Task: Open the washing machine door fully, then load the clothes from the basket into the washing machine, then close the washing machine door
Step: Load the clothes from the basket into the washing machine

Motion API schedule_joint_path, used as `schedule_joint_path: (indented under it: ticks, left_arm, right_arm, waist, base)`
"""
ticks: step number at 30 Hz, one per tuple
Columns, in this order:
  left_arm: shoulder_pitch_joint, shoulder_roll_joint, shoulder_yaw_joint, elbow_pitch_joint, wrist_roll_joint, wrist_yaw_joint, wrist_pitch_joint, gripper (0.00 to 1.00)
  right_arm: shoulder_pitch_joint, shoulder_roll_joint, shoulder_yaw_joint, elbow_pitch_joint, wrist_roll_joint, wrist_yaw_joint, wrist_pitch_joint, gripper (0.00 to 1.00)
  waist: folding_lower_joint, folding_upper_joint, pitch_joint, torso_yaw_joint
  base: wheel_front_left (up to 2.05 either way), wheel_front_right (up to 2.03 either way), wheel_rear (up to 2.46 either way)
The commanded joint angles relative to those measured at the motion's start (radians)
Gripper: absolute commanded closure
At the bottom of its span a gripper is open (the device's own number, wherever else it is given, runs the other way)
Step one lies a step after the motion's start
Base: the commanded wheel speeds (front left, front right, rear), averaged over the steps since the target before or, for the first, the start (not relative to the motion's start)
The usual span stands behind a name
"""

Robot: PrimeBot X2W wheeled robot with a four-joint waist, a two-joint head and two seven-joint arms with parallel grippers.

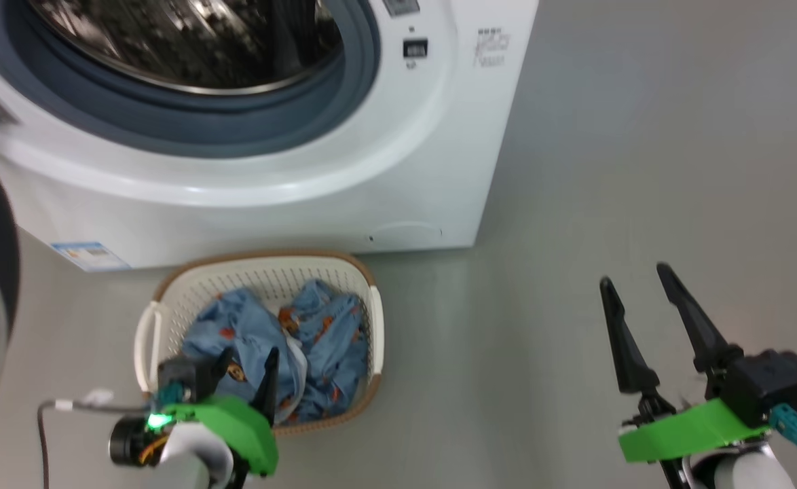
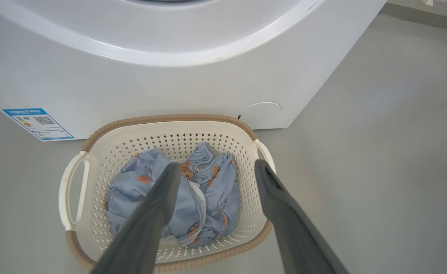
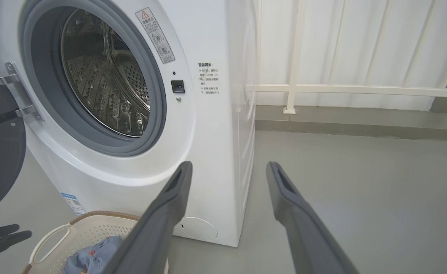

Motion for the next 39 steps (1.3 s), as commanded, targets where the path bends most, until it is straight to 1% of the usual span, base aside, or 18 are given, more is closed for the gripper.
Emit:
schedule_joint_path:
  ticks: [1, 7, 8, 11, 14, 19, 26, 32, 38, 39]
  left_arm:
    - [-0.067, 0.012, 0.016, 0.037, -0.020, -0.014, 0.002, 0.00]
    - [-0.219, 0.007, -0.028, 0.239, -0.080, -0.033, 0.025, 0.00]
    - [-0.219, 0.007, -0.028, 0.239, -0.080, -0.033, 0.025, 0.00]
    - [-0.278, 0.006, -0.059, 0.304, -0.105, -0.035, 0.037, 0.00]
    - [-0.328, 0.008, -0.091, 0.338, -0.137, -0.035, 0.037, 0.00]
    - [-0.404, 0.043, -0.140, 0.373, -0.177, -0.036, 0.028, 0.00]
    - [-0.505, 0.109, -0.181, 0.412, -0.218, -0.036, 0.012, 0.00]
    - [-0.584, 0.156, -0.196, 0.449, -0.248, -0.036, 0.019, 0.00]
    - [-0.631, 0.194, -0.197, 0.486, -0.282, -0.036, 0.051, 0.00]
    - [-0.641, 0.202, -0.187, 0.494, -0.303, -0.036, 0.063, 0.00]
  right_arm:
    - [-0.044, -0.003, 0.037, -0.031, -0.004, 0.002, -0.005, 0.00]
    - [-0.119, -0.003, 0.073, -0.037, 0.004, 0.002, -0.021, 0.00]
    - [-0.119, -0.003, 0.073, -0.037, 0.004, 0.002, -0.021, 0.00]
    - [-0.152, -0.003, 0.090, -0.041, 0.012, 0.002, -0.030, 0.00]
    - [-0.184, -0.003, 0.102, -0.048, 0.020, 0.002, -0.038, 0.00]
    - [-0.230, -0.003, 0.118, -0.054, 0.031, 0.002, -0.047, 0.00]
    - [-0.276, -0.003, 0.137, -0.058, 0.058, 0.002, -0.053, 0.00]
    - [-0.312, -0.003, 0.151, -0.083, 0.086, 0.002, -0.054, 0.00]
    - [-0.328, -0.003, 0.160, -0.103, 0.107, 0.002, -0.054, 0.00]
    - [-0.329, -0.003, 0.158, -0.108, 0.110, 0.002, -0.054, 0.00]
  waist:
    - [0.0000, 0.0000, 0.105, -0.036]
    - [0.0000, 0.0000, 0.230, -0.084]
    - [0.0000, 0.0000, 0.230, -0.084]
    - [0.0000, 0.0000, 0.294, -0.112]
    - [0.0000, 0.0000, 0.358, -0.138]
    - [0.0000, 0.0000, 0.457, -0.175]
    - [0.0000, 0.0000, 0.581, -0.229]
    - [0.0000, 0.0000, 0.670, -0.267]
    - [0.0000, 0.0000, 0.721, -0.299]
    - [0.0000, 0.0000, 0.732, -0.305]
  base:
    - [0.00, 0.00, 0.00]
    - [0.00, 0.00, 0.00]
    - [0.00, 0.00, 0.00]
    - [0.00, 0.00, 0.00]
    - [0.00, 0.00, 0.00]
    - [0.00, 0.00, 0.00]
    - [0.00, 0.00, 0.00]
    - [0.00, 0.00, 0.00]
    - [0.00, 0.00, 0.00]
    - [0.00, 0.00, 0.00]
